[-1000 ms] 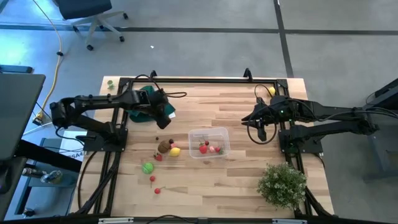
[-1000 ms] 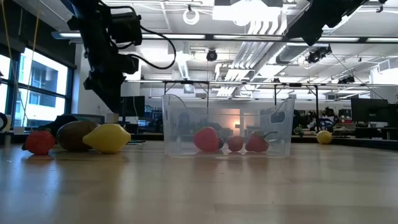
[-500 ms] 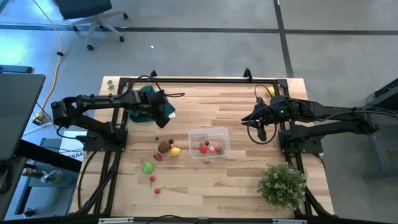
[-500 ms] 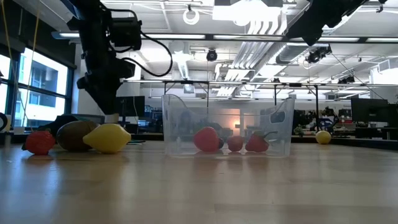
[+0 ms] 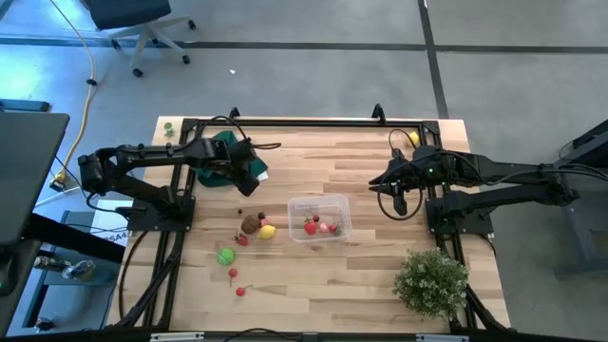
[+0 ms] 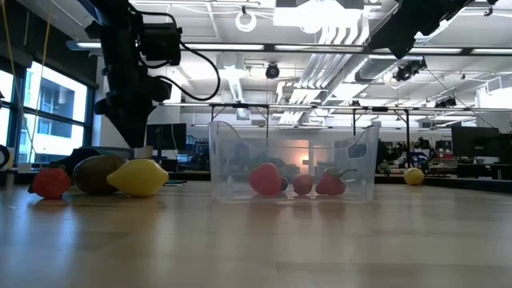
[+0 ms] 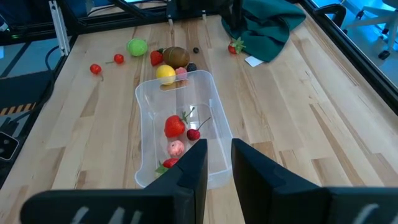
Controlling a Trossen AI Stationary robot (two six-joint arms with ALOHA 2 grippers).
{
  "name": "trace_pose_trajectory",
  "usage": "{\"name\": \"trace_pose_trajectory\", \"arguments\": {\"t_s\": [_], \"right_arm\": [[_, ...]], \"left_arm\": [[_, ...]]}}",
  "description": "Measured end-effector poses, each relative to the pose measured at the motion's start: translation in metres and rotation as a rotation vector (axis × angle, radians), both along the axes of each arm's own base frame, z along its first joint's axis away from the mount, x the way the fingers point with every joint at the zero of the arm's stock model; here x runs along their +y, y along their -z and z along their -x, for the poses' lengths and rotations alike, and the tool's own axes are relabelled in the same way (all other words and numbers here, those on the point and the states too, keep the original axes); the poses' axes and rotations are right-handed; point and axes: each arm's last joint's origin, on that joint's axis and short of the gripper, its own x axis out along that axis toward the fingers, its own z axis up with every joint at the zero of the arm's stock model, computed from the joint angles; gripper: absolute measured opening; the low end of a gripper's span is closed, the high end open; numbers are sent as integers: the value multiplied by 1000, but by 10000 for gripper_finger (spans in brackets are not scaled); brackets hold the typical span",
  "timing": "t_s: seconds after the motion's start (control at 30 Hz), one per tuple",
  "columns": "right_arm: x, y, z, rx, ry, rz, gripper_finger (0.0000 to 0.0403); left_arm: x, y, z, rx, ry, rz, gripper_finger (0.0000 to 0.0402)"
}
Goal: Pick and placing Produce into tupperware
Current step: Put the top red strawberry into the transparent bin
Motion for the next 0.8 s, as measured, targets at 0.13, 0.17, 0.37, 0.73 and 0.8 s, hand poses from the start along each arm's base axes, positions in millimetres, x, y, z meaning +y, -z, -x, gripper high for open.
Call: {"name": "trace_pose_trajectory", "arguments": {"t_s": [0.13, 0.17, 0.37, 0.73, 0.8], "right_arm": [[0, 0, 0, 0, 0, 0, 62], [0, 0, 0, 0, 0, 0, 62], [0, 0, 0, 0, 0, 0, 62], [0, 0, 0, 0, 0, 0, 62], [0, 0, 0, 0, 0, 0, 62]], "left_arm": [[0, 0, 0, -5, 2, 10, 149], [0, 1, 0, -7, 2, 9, 159], [-5, 25, 4, -60, 16, 45, 201], [-3, 47, 1, -85, 13, 42, 210], [-2, 51, -2, -77, 14, 46, 211]]}}
